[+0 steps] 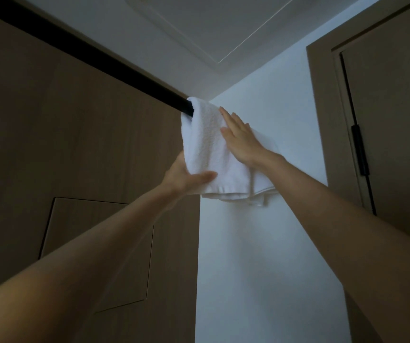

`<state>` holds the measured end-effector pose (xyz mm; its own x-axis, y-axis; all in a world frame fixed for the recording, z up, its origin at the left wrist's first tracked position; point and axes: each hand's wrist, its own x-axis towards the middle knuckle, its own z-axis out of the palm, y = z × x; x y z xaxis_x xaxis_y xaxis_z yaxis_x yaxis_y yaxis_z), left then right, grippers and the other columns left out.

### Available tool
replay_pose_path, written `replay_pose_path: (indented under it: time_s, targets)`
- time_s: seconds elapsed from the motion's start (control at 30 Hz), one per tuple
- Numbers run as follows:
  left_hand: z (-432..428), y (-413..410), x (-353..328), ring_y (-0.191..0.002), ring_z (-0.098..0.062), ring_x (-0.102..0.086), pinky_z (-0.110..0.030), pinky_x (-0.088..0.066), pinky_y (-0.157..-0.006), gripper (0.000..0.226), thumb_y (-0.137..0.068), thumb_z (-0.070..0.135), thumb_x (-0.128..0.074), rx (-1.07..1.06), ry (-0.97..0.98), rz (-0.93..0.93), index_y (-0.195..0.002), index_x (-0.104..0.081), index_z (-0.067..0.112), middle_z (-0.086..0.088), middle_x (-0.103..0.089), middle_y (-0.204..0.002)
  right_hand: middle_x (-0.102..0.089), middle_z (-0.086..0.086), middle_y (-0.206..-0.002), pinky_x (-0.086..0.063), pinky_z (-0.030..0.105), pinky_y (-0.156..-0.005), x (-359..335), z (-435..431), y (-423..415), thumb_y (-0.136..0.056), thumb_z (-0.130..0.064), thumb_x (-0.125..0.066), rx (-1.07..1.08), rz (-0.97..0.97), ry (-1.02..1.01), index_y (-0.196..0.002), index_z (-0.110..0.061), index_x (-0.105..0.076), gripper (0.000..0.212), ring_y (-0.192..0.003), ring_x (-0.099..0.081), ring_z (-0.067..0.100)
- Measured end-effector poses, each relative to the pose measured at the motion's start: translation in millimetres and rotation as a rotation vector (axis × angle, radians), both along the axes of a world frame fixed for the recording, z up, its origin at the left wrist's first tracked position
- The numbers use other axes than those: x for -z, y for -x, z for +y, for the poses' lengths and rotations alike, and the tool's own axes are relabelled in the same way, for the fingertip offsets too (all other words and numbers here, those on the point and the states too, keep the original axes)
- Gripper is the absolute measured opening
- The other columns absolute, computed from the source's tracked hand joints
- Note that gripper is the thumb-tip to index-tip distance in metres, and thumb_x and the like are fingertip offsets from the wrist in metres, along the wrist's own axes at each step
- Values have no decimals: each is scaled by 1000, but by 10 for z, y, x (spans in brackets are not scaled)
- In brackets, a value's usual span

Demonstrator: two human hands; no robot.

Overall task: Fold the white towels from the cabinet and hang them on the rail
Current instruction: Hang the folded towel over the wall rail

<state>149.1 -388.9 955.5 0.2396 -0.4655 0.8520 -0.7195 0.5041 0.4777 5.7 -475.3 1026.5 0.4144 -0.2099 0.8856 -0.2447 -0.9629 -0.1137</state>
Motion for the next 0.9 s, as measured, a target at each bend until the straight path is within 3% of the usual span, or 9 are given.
replay_pose_path:
  time_s: [0.13,0.23,0.3,0.4,0.5,0.63,0.77,0.9]
  targets:
    - [203,103,99,-106,-17,-62,-41,-53,-92,77,-67,61,-69,-159,-58,-26,-131,-52,21,4,-64,-119,0,0,-164,6,39,-120,179,118,141,-106,-32,-26,55,5,-35,-154,-34,-9,52,-149,12,24]
    - [407,179,188,-102,-17,-63,-38,-53,-89,56,-85,55,-61,-333,-59,-129,-127,-55,19,3,-65,-117,-9,-5,-163,-2,45,-121,376,229,237,-105,-36,-31,62,-15,19,-153,-36,-16,51,-150,5,21]
    - [578,218,269,-102,-14,-63,-38,-53,-89,47,-90,55,-54,-420,-28,-225,-126,-56,24,7,-65,-118,-16,-7,-162,-8,42,-122,529,316,302,-104,-36,-35,34,-50,52,-153,-35,-19,51,-150,-2,17]
    - [878,268,432,-114,-11,-56,-37,-48,-97,49,-94,47,-54,-471,11,-292,-138,-48,27,14,-57,-127,-23,-11,-159,-16,37,-120,789,488,409,-103,-35,-40,-46,-103,71,-152,-34,-26,51,-148,-10,11]
    - [1201,348,624,-130,-15,-46,-36,-41,-101,57,-95,47,-50,-608,16,-448,-146,-36,27,4,-47,-144,-30,-12,-156,-21,33,-117,1093,674,498,-101,-33,-43,-50,-109,146,-149,-33,-32,49,-147,-17,10]
    - [1602,434,916,-132,-18,-43,-38,-39,-105,59,-97,46,-46,-752,-53,-557,-150,-30,25,2,-43,-148,-33,-12,-154,-19,27,-114,1537,945,587,-101,-32,-45,-73,-69,153,-148,-35,-33,49,-146,-19,8]
    - [2028,418,1312,-133,-19,-41,-37,-32,-109,60,-96,50,-43,-821,-147,-618,-150,-30,27,5,-42,-148,-33,-12,-154,-21,36,-120,1999,1235,650,-101,-33,-44,-65,12,144,-149,-33,-34,49,-145,-22,8]
    - [2475,361,1729,-123,-26,-53,-39,-41,-102,58,-94,50,-40,-849,-154,-709,-143,-44,19,-2,-54,-138,-29,-15,-155,-6,27,-120,2464,1613,657,-101,-37,-41,-31,139,70,-149,-38,-30,49,-145,-20,5]
